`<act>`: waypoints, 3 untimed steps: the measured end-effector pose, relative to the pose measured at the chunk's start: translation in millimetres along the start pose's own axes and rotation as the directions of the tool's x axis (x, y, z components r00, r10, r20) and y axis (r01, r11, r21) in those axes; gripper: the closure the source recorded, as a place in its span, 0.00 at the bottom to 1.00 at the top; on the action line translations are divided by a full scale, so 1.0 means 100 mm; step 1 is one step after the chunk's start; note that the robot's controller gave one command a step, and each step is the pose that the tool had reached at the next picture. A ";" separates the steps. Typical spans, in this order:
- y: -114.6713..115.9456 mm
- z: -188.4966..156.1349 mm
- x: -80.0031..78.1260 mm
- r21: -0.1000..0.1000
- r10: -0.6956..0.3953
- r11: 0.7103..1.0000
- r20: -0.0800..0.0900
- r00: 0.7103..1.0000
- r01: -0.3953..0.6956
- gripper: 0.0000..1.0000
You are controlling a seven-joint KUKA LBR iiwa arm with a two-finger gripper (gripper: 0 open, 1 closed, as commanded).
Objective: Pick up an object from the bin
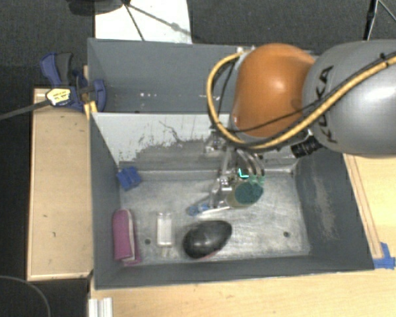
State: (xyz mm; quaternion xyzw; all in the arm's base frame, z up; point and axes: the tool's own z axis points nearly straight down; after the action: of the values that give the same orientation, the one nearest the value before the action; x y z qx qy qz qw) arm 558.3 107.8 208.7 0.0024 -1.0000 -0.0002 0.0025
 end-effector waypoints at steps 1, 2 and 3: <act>-0.64 1.37 0.34 0.001 -0.208 0.978 0.016 0.978 0.208 0.00; -0.81 1.07 0.02 0.000 -0.017 1.000 0.012 1.000 0.017 0.00; -0.85 1.03 -0.10 -0.001 0.074 0.997 0.012 0.997 -0.074 0.00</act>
Offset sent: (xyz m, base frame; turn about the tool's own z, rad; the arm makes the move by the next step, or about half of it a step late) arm -0.0369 -0.0640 -0.1387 -0.2114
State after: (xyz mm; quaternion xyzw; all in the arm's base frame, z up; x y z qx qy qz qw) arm 567.8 22.9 105.6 -0.0345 -0.9994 -0.0006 -0.0037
